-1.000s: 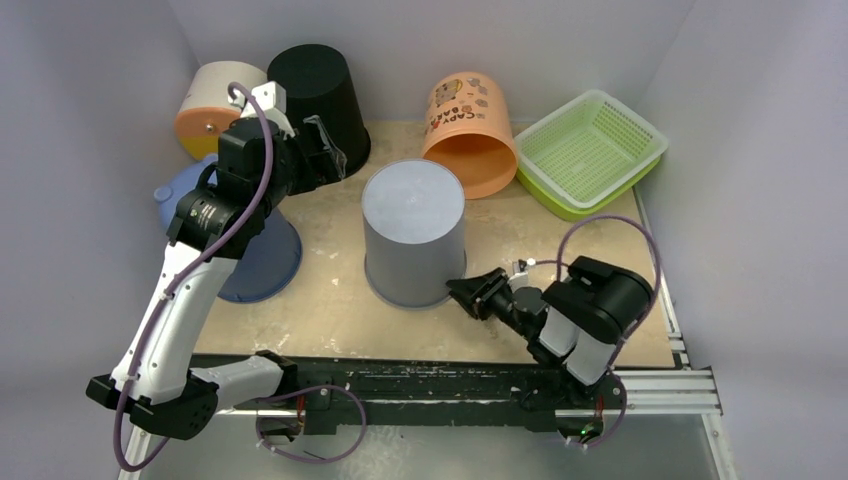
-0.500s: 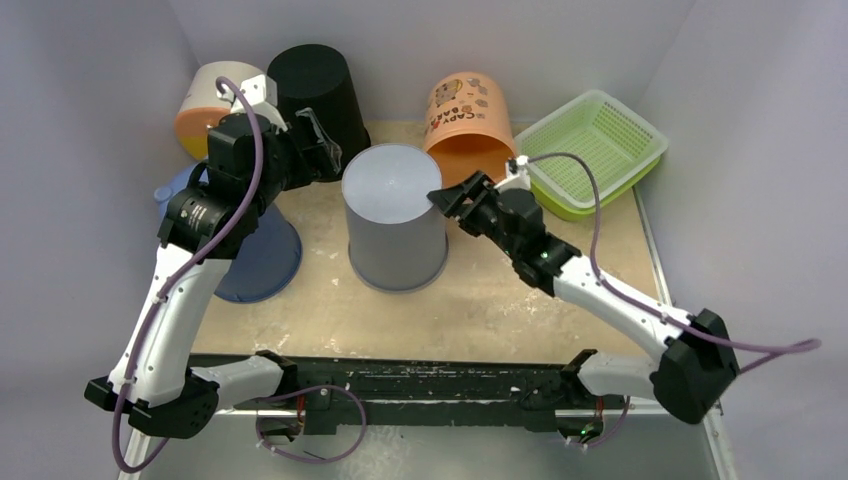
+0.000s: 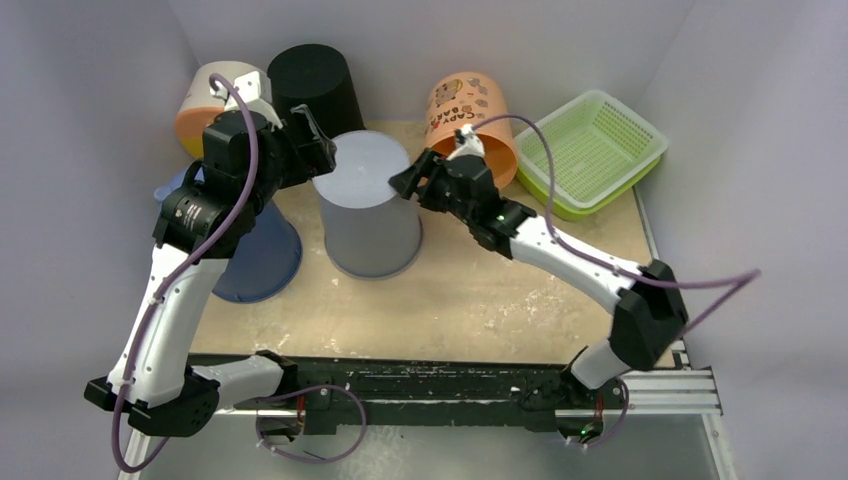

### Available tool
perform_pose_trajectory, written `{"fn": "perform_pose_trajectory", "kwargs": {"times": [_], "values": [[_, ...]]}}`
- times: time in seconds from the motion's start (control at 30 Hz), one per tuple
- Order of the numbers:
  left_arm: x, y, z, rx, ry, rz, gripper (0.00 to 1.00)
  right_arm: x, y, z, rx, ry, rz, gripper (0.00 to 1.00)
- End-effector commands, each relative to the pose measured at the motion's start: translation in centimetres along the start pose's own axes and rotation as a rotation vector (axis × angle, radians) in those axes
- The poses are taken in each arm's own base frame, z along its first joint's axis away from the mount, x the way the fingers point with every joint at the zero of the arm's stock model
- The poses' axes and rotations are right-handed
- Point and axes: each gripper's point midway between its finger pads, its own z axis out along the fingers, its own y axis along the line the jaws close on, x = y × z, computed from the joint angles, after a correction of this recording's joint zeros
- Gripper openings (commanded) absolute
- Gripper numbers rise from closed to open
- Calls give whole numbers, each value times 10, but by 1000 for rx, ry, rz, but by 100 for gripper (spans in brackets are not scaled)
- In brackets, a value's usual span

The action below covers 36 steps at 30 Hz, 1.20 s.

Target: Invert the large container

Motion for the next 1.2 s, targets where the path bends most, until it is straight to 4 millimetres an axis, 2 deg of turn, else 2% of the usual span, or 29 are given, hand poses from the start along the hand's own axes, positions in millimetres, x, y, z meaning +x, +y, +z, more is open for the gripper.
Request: {"fn": "perform_pose_trajectory", "kwargs": {"times": [0.0, 0.1, 0.2, 0.3, 0.43, 0.63, 0.8, 0.93, 1.03, 1.17], "values": [[-20, -3, -6, -1, -59, 19, 83, 75, -38, 43, 53, 266, -232, 71], [-22, -1, -7, -9, -67, 24, 83, 77, -22, 67, 7, 276, -238, 71], [-23, -1, -6, -12, -70, 26, 83, 73, -15, 77, 4, 270, -235, 71], [-22, -2, -5, -9, -65, 28, 83, 54, -17, 78, 48, 211, -266, 72], [-22, -4, -3, -4, -66, 31, 83, 22, -18, 61, 129, 142, -309, 73], [-24, -12, 1, 32, -68, 26, 84, -33, -16, 17, 235, -4, -300, 75], [-18, -14, 6, 43, -52, 30, 84, -63, -23, 9, 258, -61, -246, 89], [-15, -14, 6, 45, -48, 28, 84, -86, -18, -4, 281, -149, -217, 91], [-13, -12, 6, 42, -46, 28, 84, -108, -9, -16, 209, -235, -153, 93], [-11, -12, 8, 40, -39, 26, 84, -133, -29, -25, 210, -309, -23, 94]]}}
